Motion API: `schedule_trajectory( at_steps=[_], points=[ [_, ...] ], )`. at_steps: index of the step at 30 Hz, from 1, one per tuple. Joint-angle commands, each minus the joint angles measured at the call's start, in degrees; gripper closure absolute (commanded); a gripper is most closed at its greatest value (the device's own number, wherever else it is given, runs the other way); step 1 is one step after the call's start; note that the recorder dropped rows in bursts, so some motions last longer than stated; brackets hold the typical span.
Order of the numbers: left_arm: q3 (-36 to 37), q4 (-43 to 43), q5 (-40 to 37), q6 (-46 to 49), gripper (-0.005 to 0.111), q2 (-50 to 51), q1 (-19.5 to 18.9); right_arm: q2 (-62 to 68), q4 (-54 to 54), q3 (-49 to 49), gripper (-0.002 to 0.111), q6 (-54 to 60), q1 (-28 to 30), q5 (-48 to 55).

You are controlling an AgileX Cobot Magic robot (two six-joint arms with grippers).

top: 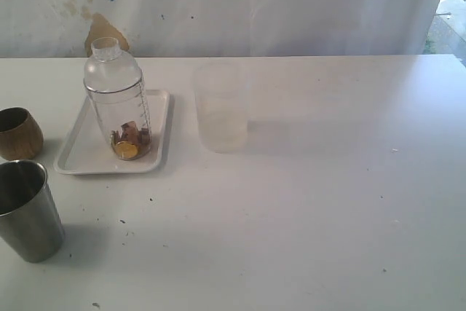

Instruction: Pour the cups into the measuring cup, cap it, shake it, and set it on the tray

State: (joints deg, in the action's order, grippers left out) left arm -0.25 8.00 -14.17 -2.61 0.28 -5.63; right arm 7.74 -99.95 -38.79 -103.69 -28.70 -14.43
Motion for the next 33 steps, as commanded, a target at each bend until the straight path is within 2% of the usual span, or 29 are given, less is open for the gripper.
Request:
schedule_trajectory(
  at_steps=[1,11,13,14,16,19,21,24,27,33],
  points=[
    [0.25,-0.24,0.44,-0.13,0.106,-0.28,0.12,-2.49,0.01,0.12,0.108,0.47,0.25,-0.07],
    [0.25,-0.24,0.44,-0.13,0.106,-0.28,0.12,-3.26,0.73,1.71,0.108,0.47,0.22,0.43],
    [0.25,-0.24,0.44,-0.13,0.106,-0.28,0.12,-3.26,9.95,3.03,0.108,0.47,0.22,0.71],
    [0.25,-0.24,0.44,-0.13,0.106,-0.28,0.12,-3.26,17.91,3.90,0.108,0.47,0.22,0.87],
    [0.25,-0.24,0.44,-0.13,0.106,-0.28,0.12,-3.66,30.54,5.78,0.108,5.40,0.22,2.70],
    [0.25,-0.24,0.44,-0.13,0.106,-0.28,0.12,-5.84,54.28,7.97,0.108,19.30,0.22,11.53],
    [0.25,-0.24,0.44,-0.13,0.106,-0.28,0.12,-7.64,73.49,9.45,0.108,33.17,0.22,17.92],
    [0.25,-0.24,0.44,-0.13,0.106,-0.28,0.12,-7.74,88.55,11.99,0.108,59.89,0.22,18.79],
    [0.25,-0.24,0.44,-0.13,0.106,-0.28,0.12,-7.74,96.67,14.91,0.108,77.46,2.43,15.64],
    [0.25,-0.24,0.44,-0.13,0.106,-0.28,0.12,-7.74,97.42,20.96,0.108,97.75,11.57,15.23]
  ],
)
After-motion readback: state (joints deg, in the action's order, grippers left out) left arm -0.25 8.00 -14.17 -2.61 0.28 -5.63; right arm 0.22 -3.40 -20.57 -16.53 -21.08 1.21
